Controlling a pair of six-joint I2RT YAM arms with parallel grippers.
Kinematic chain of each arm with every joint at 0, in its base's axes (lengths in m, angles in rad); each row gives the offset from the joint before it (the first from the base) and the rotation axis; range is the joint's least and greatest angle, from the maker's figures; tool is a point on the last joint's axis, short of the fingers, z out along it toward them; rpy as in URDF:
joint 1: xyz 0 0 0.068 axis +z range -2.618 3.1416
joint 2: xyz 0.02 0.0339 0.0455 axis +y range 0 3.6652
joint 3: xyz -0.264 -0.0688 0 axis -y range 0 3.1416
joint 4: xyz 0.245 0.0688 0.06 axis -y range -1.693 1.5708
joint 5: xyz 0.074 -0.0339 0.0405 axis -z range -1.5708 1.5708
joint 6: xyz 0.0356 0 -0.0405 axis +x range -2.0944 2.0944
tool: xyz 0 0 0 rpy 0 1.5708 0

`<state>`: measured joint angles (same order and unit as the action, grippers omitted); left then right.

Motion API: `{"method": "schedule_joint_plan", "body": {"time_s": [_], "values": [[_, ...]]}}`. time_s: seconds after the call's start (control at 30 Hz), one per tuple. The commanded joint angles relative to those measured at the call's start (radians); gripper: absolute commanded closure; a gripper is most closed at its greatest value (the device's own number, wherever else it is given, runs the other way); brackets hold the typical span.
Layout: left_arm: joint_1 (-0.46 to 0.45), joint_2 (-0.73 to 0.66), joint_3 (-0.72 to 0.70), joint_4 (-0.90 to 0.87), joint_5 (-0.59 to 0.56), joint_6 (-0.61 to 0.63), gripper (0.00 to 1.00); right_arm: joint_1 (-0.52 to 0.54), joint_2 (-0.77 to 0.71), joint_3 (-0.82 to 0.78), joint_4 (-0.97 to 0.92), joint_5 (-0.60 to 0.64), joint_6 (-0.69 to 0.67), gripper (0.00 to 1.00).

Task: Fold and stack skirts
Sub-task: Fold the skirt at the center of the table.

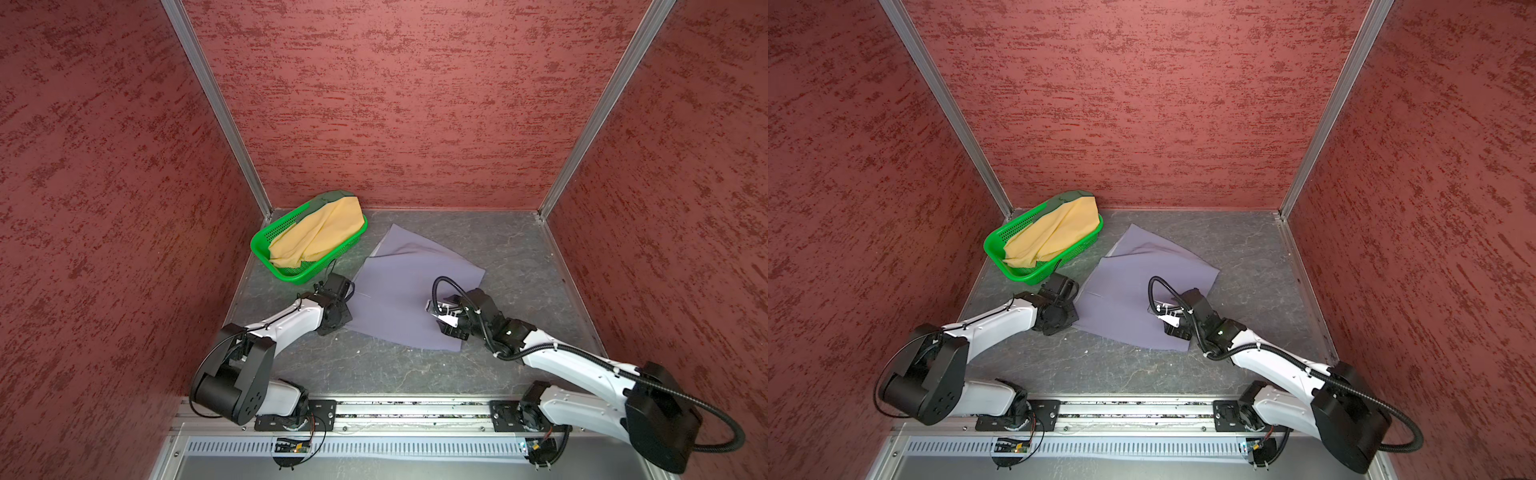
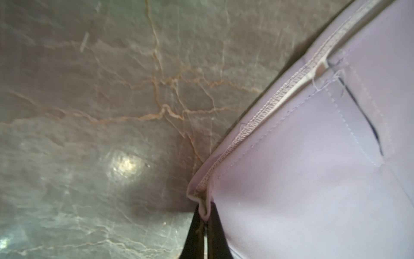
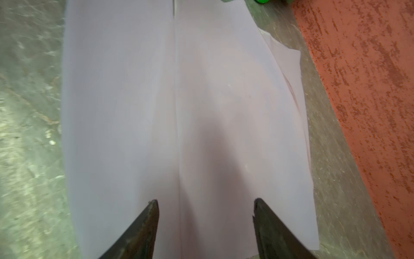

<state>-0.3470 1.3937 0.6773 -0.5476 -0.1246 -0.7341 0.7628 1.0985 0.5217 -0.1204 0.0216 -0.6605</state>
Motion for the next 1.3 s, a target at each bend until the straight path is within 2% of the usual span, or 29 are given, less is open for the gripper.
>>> {"method": "schedule_joint_plan", "body": {"time_s": [0.0,0.17,0.37,0.77,0.97,1.27], "values": [[0.017,-0.029,0.025,0.009,-0.033,0.044,1.00,0.047,-0.038,-0.026,-0.058,-0.069,0.006,0.37],[0.031,-0.030,0.043,0.017,-0.051,0.073,1.00,0.122,-0.031,-0.037,-0.120,-0.073,0.006,0.44],[0.036,-0.009,0.054,0.049,-0.057,0.091,1.00,0.173,0.016,-0.055,-0.144,-0.030,-0.012,0.46],[0.036,0.015,0.048,0.097,-0.053,0.121,1.00,0.210,0.043,-0.042,-0.242,0.027,-0.001,0.54],[0.036,0.013,0.047,0.114,-0.041,0.125,1.00,0.211,0.097,-0.045,-0.228,0.077,0.010,0.57],[0.036,0.012,0.046,0.130,-0.033,0.132,1.00,0.211,0.143,-0.041,-0.214,0.086,0.029,0.70]]}}
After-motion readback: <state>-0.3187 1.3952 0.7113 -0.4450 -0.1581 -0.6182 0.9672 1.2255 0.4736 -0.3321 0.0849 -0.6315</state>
